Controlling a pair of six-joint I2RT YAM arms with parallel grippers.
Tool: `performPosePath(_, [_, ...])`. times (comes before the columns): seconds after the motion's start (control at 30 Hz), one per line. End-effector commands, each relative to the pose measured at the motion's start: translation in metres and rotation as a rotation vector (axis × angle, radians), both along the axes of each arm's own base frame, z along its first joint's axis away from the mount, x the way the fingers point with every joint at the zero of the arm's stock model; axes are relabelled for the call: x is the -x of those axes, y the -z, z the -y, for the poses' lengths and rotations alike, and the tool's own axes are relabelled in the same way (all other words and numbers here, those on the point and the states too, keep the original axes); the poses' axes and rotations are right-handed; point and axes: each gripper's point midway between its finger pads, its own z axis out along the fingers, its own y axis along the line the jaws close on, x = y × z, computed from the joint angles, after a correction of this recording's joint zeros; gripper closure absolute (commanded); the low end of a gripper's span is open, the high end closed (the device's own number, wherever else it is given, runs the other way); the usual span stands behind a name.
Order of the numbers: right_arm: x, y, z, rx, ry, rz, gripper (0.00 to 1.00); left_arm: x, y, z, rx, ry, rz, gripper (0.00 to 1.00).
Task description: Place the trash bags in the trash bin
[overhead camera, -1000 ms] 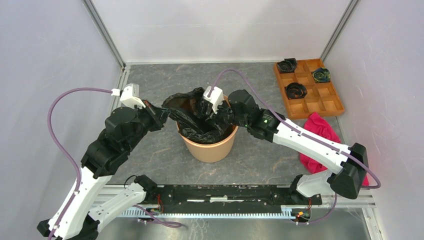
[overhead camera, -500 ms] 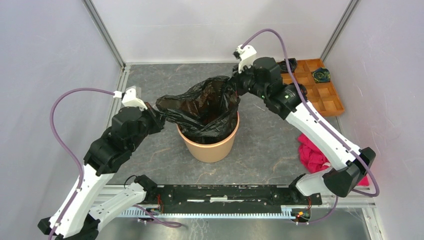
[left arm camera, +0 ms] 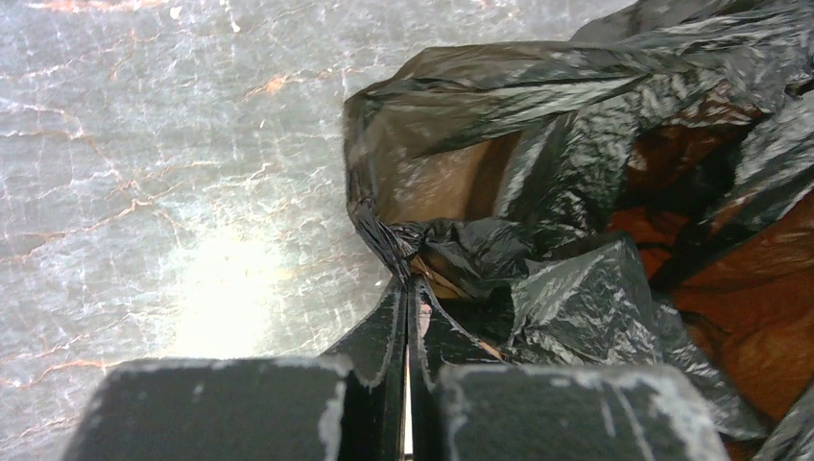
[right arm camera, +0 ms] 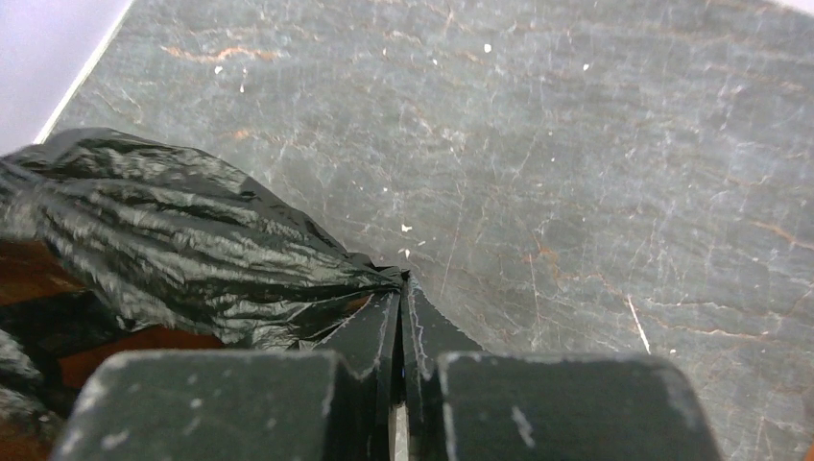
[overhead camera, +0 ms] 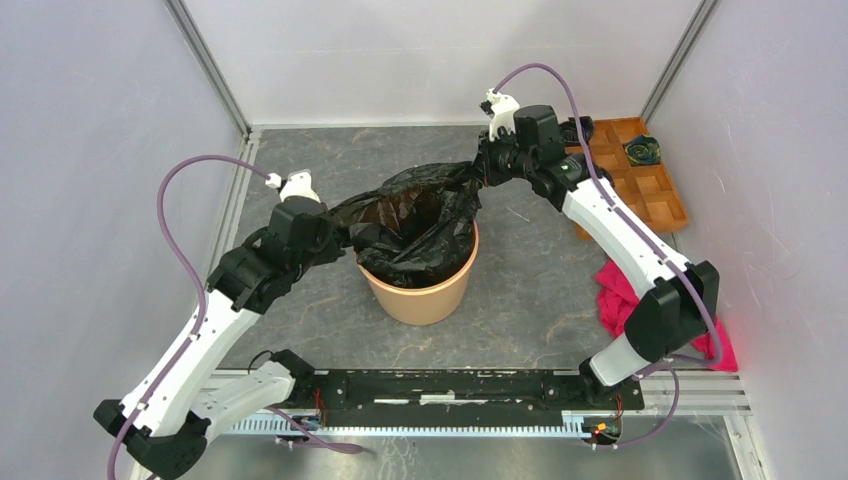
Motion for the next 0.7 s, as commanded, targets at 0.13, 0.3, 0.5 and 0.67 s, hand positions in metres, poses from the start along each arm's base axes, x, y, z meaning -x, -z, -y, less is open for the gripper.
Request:
performPosePath(0.13, [-0.003, 0.014, -0.015, -0.029, -0.079, 0.004, 0.90, 0.022, 0.007, 0.001, 0.042, 0.066, -0.011, 0.98])
performPosePath(0.3, [-0.001, 0.031, -0.013, -0.008, -0.085, -0.020, 0.87, 0.034, -0.005, 0.019, 0.126, 0.195, 0.034, 0.98])
performPosePath(0.5, [0.008, 0.030, -0.006, 0.016, -0.079, -0.021, 0.72, 0.051, -0.026, 0.026, 0.190, 0.298, 0.122, 0.98])
performPosePath(0.67, [0.015, -0.002, 0.026, 0.094, 0.028, 0.042, 0.44, 0.054, -0.026, 0.021, 0.181, 0.283, 0.118, 0.98])
